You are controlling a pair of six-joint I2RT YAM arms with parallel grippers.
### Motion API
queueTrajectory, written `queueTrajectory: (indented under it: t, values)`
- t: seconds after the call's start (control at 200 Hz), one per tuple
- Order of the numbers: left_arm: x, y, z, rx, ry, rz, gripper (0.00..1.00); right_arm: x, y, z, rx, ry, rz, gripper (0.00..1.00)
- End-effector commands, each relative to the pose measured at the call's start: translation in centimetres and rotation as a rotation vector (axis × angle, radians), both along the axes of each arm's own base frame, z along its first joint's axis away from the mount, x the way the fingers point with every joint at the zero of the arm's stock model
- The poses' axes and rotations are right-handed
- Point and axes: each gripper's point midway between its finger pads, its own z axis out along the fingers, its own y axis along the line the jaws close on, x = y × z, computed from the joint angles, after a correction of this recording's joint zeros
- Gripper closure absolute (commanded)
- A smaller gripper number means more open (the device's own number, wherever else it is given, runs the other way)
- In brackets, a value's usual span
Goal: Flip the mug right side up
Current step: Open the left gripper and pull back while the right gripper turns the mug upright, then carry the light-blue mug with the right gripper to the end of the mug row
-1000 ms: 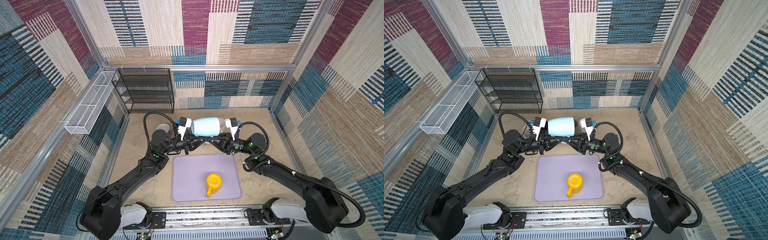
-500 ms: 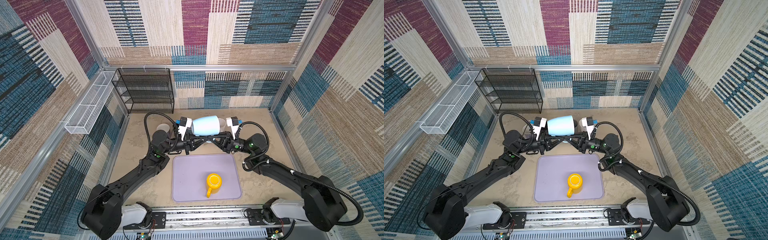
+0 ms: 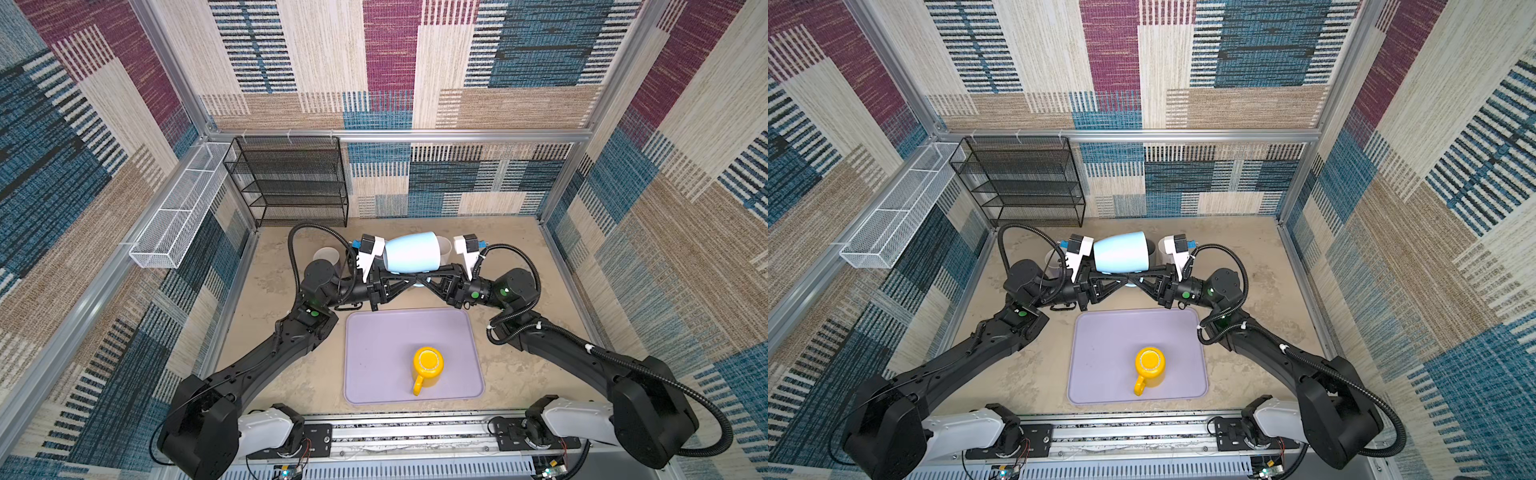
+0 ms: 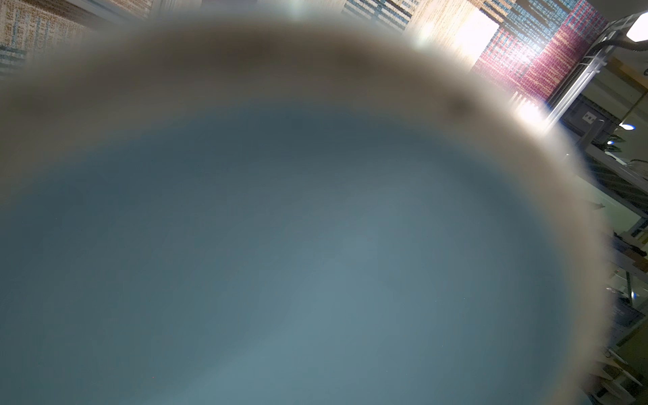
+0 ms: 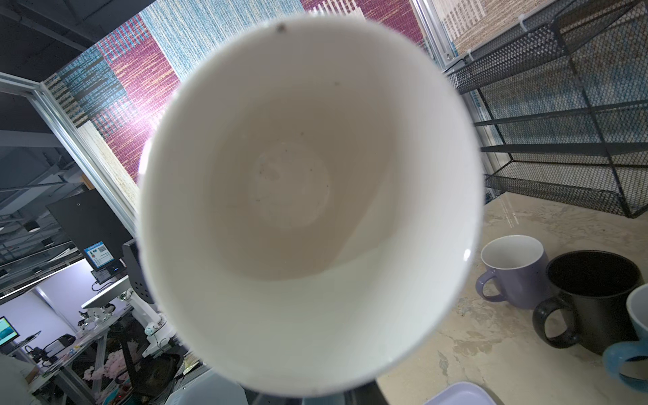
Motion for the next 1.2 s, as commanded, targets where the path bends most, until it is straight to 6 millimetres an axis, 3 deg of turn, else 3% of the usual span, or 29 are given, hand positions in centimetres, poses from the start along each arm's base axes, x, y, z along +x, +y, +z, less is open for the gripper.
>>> queueTrajectory:
  t: [0.0, 0.245, 0.436, 0.671, 0.897, 1.197]
  values:
    - [0.7, 0.4, -1.5, 0.055, 0.003, 0.065, 0.87, 0.0, -0.7, 2.5, 0.059, -0.082, -0.051, 1.00]
    - [0.5, 1.3, -1.1, 0.056, -0.035, 0.132, 0.68, -0.2, -0.8, 2.1, 0.040, -0.088, -0.054, 1.00]
    - [0.3, 1.6, -0.7, 0.061, -0.052, 0.140, 0.63, -0.2, -0.8, 1.7, 0.018, -0.089, -0.060, 1.00]
    - [0.5, 2.5, -1.6, 0.129, -0.050, 0.215, 0.60, 0.7, -1.0, 0.9, -0.037, -0.065, -0.124, 1.00]
    - [1.7, 4.0, -3.3, 0.231, -0.022, 0.342, 0.60, 2.5, -1.0, -1.6, -0.130, 0.001, -0.196, 1.00]
    - [4.7, 6.0, -7.7, 0.415, 0.103, 0.519, 0.60, 5.3, -2.1, -6.6, -0.307, 0.124, -0.329, 1.00]
